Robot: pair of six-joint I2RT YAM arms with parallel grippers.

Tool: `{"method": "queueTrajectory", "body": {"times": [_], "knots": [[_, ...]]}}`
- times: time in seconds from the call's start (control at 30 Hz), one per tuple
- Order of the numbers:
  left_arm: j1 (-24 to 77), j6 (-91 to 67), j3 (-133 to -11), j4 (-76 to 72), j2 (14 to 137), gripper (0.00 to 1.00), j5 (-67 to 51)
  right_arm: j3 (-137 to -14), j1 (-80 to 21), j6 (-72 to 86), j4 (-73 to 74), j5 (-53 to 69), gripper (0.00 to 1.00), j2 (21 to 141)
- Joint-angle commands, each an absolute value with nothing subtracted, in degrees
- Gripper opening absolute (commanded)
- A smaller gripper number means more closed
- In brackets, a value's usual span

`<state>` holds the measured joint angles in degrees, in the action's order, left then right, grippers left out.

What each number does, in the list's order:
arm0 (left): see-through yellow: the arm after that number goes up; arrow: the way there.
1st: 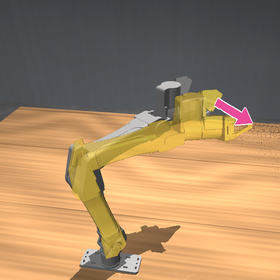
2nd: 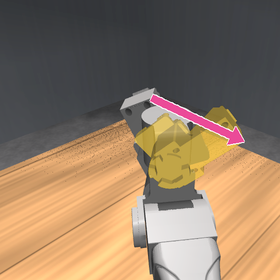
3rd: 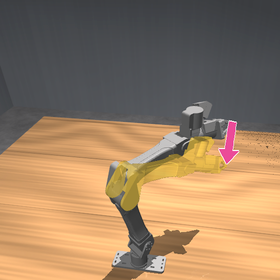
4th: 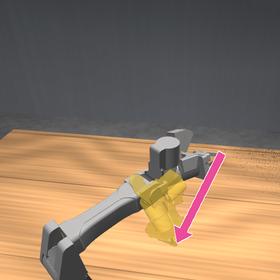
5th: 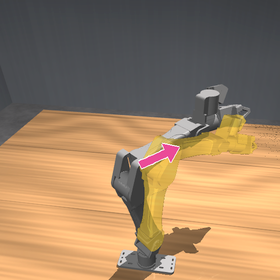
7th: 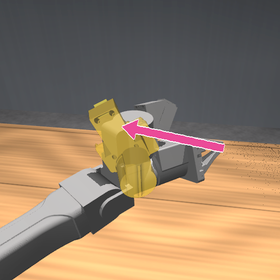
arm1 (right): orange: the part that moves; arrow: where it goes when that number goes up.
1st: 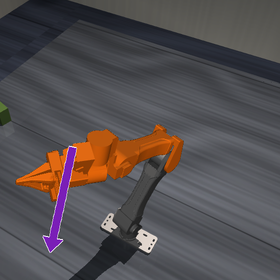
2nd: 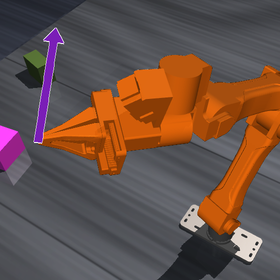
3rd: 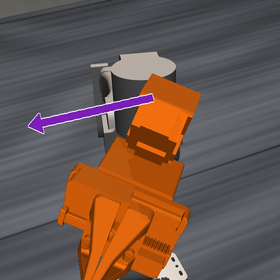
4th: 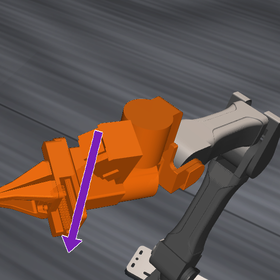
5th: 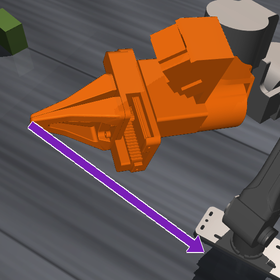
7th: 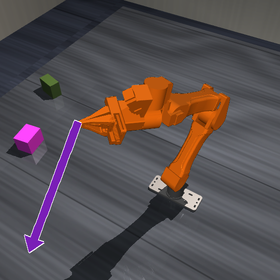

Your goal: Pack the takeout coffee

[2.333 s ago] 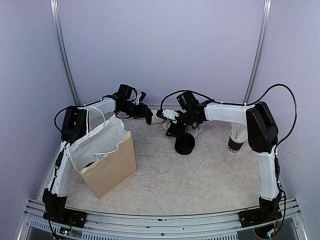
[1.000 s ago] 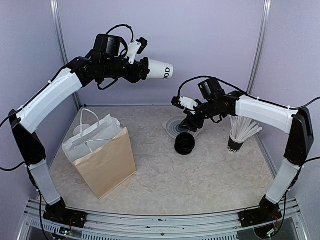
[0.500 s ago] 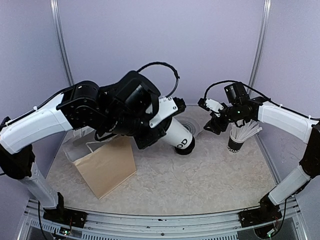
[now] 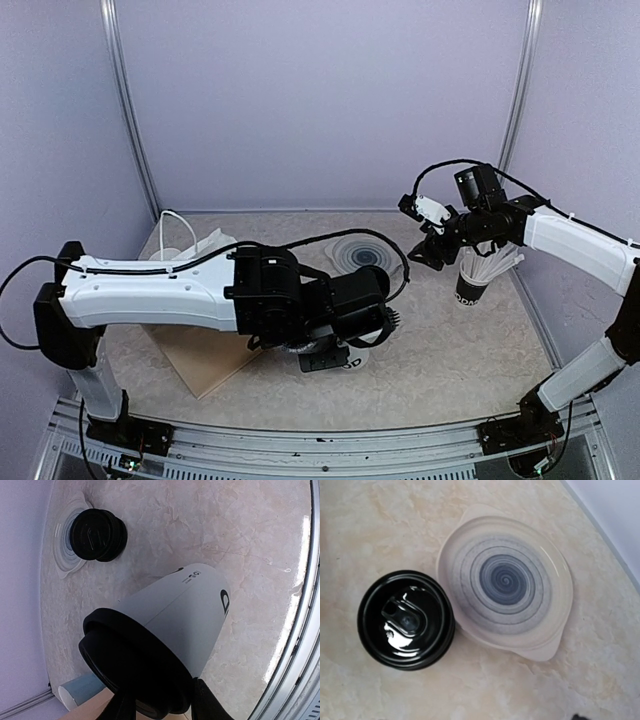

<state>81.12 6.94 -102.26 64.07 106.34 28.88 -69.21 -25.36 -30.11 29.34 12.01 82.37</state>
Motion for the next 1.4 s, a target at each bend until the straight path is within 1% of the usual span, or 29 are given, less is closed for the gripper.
{"method": "queueTrajectory", "body": {"times": [0.0, 0.2, 0.37, 0.5, 0.63, 0.73, 0.83, 0.9, 0.97, 1.0, 1.03, 1.07, 1.1, 1.17, 1.23, 1.3, 1.37], "knots": [[81.4, 8.4, -102.4, 63.6, 110.2, 0.36, 30.8, -69.1, -25.1, -29.2, 29.7, 13.8, 0.78, 81.7], [81.3, 9.8, -103.2, 62.9, 114.0, 0.36, 30.0, -69.6, -25.2, -29.2, 29.9, 14.3, 0.78, 81.7], [81.6, 9.8, -103.4, 62.9, 116.2, 0.39, 29.8, -69.4, -25.2, -29.2, 30.0, 14.7, 0.78, 82.0], [82.0, 9.4, -103.6, 62.8, 117.2, 0.46, 30.7, -69.0, -25.1, -29.2, 30.0, 14.9, 0.78, 81.5], [82.7, 8.8, -104.3, 62.8, 117.3, 0.62, 30.9, -69.1, -25.1, -29.6, 30.7, 15.3, 0.78, 80.8], [83.3, 8.6, -106.1, 62.8, 116.5, 0.68, 30.9, -69.6, -25.2, -30.6, 32.3, 16.9, 0.78, 80.5], [83.4, 8.5, -110.8, 62.5, 113.3, 0.73, 29.2, -71.1, -25.3, -33.7, 35.9, 22.9, 0.79, 80.3], [83.4, 8.5, -113.2, 61.2, 110.3, 0.78, 29.3, -72.6, -25.4, -36.5, 39.0, 28.4, 0.81, 80.1], [83.3, 8.7, -113.6, 59.0, 106.0, 0.85, 30.9, -74.1, -25.8, -39.2, 41.8, 34.0, 0.89, 79.9], [83.1, 8.8, -112.7, 56.2, 103.5, 0.89, 33.1, -74.5, -26.4, -39.9, 42.3, 35.9, 0.98, 79.9], [82.7, 9.1, -111.4, 53.8, 101.5, 0.93, 35.0, -75.0, -27.1, -40.6, 42.7, 36.9, 0.99, 80.0], [82.0, 9.3, -110.1, 51.2, 98.1, 0.97, 36.6, -75.3, -28.1, -41.1, 42.8, 37.7, 1.0, 80.0], [80.8, 9.3, -108.8, 48.9, 96.2, 0.99, 38.1, -75.7, -29.3, -41.8, 42.9, 38.1, 0.99, 80.3], [77.6, 8.7, -107.0, 44.7, 92.1, 0.99, 39.8, -77.2, -32.7, -43.6, 44.4, 37.6, 1.0, 81.8], [73.3, 7.2, -105.1, 41.1, 87.7, 0.99, 39.5, -79.4, -37.4, -44.7, 46.0, 34.4, 0.99, 84.5], [68.9, 4.4, -103.8, 39.0, 84.2, 0.99, 38.8, -81.5, -41.3, -45.6, 47.2, 31.3, 0.94, 87.5], [65.1, 0.9, -103.4, 38.6, 81.7, 0.99, 38.9, -83.5, -44.6, -46.7, 49.1, 29.2, 0.92, 90.4]]}}
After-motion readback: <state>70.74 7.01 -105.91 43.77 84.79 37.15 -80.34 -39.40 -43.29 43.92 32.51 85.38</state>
